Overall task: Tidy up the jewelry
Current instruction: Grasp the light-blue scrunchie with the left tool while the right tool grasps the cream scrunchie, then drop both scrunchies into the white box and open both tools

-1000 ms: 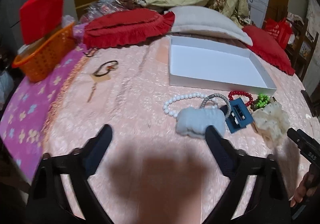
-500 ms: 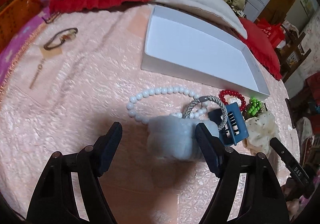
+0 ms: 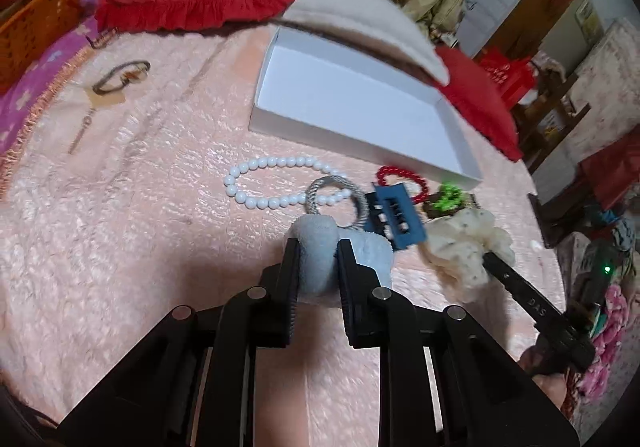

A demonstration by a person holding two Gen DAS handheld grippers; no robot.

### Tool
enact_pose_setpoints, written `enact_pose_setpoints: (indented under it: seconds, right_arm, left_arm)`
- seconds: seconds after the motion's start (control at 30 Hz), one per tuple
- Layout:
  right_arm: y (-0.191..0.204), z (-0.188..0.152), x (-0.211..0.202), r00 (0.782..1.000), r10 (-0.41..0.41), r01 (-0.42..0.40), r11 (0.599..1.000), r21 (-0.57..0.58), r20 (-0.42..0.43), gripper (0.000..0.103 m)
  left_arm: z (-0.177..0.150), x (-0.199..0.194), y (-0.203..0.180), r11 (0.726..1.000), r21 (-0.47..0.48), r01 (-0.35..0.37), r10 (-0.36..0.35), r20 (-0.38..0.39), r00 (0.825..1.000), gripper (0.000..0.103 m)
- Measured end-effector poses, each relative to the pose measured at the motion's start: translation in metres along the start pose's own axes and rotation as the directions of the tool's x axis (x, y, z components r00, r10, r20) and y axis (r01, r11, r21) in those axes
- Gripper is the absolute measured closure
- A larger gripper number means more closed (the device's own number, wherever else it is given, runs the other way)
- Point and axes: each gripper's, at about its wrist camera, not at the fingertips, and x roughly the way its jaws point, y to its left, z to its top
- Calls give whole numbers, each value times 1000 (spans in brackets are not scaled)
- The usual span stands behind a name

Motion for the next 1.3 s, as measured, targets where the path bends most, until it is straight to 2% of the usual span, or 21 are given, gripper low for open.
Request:
enact_pose_setpoints:
  seconds: [0.17, 0.33, 0.47, 0.7, 0.87, 0.97, 1.03, 1.13, 1.3]
  right_arm:
    - [10, 0, -25, 999, 28, -27, 999, -33, 41, 89]
    - [24, 5, -45, 996, 60, -55, 996, -77, 71, 89]
    - [34, 15, -53, 993, 79, -69, 991, -116, 88, 89]
    - [48, 66, -46, 988, 96, -76, 985, -158, 121, 89]
    - [55, 109, -18, 990, 67, -47, 986, -161, 125, 89]
    - [59, 136, 12, 994, 47, -31, 987, -159, 95, 89]
    - [60, 157, 38, 997, 49, -40, 990, -137, 64, 89]
    - [62, 185, 73, 997, 59, -54, 993, -103, 41, 89]
    - [59, 215, 130, 993, 118, -119, 992, -38, -8, 89]
  left_arm:
    - [-5, -37, -11, 998, 57, -22, 18, 74, 997, 86]
    - [0, -57, -14, 995, 89, -34, 23, 117, 993, 86]
    - [11, -55, -15, 995, 96, -30, 19, 119, 993, 86]
    - [52, -34, -20, 992, 118, -41, 28, 109, 994, 86]
    - [99, -2, -22, 988, 135, -73, 59, 105, 993, 86]
    - [136, 32, -18, 990, 112, -86, 79, 66, 995, 86]
    - [162, 58, -14, 991, 89, -97, 93, 43, 995, 86]
    - [193, 96, -9, 986, 70, -150, 148, 31, 989, 86]
    - [226, 145, -1, 972, 74, -222, 220, 30, 975, 84]
